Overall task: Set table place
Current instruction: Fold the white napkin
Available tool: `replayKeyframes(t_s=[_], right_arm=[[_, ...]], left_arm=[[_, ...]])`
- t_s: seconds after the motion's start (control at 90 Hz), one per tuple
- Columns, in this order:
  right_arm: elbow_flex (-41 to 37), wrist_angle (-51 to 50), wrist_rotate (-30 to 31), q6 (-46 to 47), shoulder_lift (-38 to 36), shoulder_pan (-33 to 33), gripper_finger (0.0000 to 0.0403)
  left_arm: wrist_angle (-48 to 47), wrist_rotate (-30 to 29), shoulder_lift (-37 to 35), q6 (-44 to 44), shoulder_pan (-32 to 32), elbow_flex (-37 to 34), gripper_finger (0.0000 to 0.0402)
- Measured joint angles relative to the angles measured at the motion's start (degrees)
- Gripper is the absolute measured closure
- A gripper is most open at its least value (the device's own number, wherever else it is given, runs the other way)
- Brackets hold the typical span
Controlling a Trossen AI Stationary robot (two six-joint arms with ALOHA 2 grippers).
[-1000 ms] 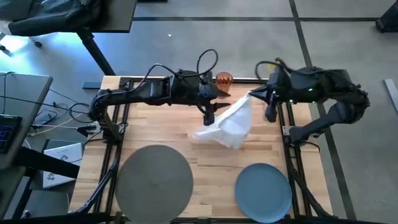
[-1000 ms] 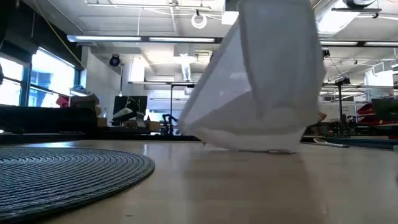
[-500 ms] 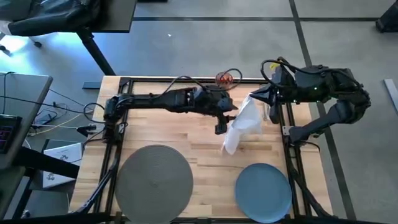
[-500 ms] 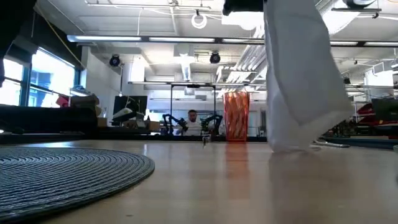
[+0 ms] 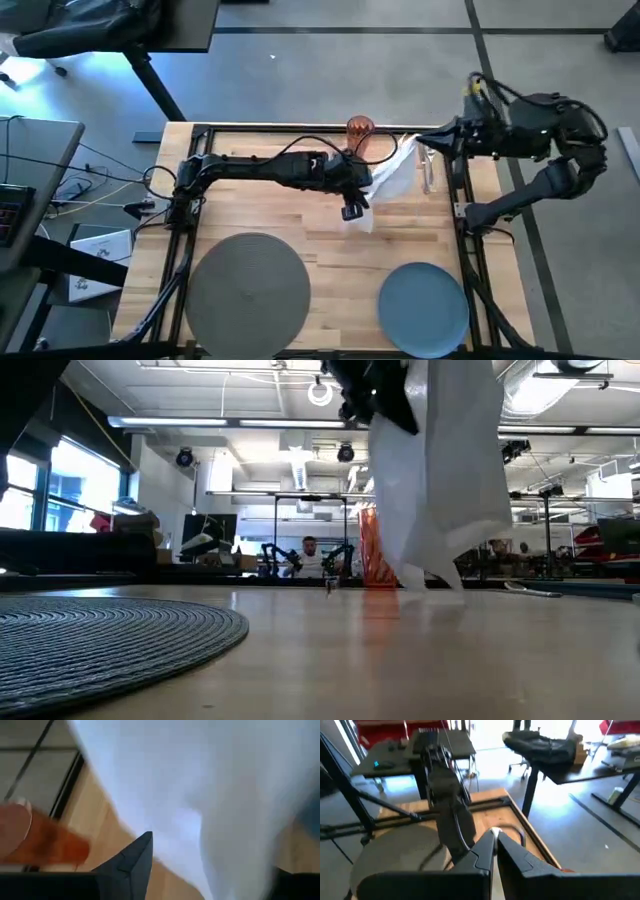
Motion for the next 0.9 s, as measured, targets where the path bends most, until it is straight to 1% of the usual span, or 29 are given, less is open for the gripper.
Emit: replayKeyframes(t_s=[0.089,0.144,0.244,0.3,0.422,0.544,0.644,0.756,0.822,0.9], right_arm=[[0.0,0.1,0.0,0.0,-0.6,0.0,0.0403],[0.0,0.0,0.0,0.0,-1.0,0.0,0.0403],[0.0,0.0,0.0,-0.1,-1.5,0.0,0.0403],[0.0,0.1,0.3,-0.6,-1.8,0.0,0.0403],[0.0,2.1,3.6,-3.1,-2.6,0.0,0.0403],[0.0,6.8,7.8,-7.4,-3.9,0.0,0.0403],[0.0,10.2,8.6,-11.2,-4.6,0.0,0.0403],[0.0,11.1,8.6,-12.1,-5.0,0.0,0.0403],[0.0,9.3,7.4,-11.1,-5.0,0.0,0.0403],[0.0,5.5,3.5,-8.2,-4.6,0.0,0.0403]], left_arm=[[-3.2,-1.8,0.0,0.3,0.3,0.0,0.0307],[-5.2,-2.0,0.0,0.6,0.5,0.0,0.0329],[-8.4,-2.2,0.0,2.3,1.0,0.0,0.0379],[-10.0,-3.6,-0.2,3.7,1.2,0.0,0.0394],[-13.6,-8.6,-3.4,5.2,1.2,0.0,0.0400],[-13.8,-12.9,-9.9,5.4,1.2,0.0,0.0401],[-12.9,-15.9,-15.6,5.6,1.4,0.0,0.0402],[-12.5,-15.4,-22.2,5.6,2.5,0.0,0.0401],[-12.4,-11.8,-25.5,5.6,3.3,0.1,0.0401],[-13.0,-6.8,-28.2,5.0,4.3,0.1,0.0401]])
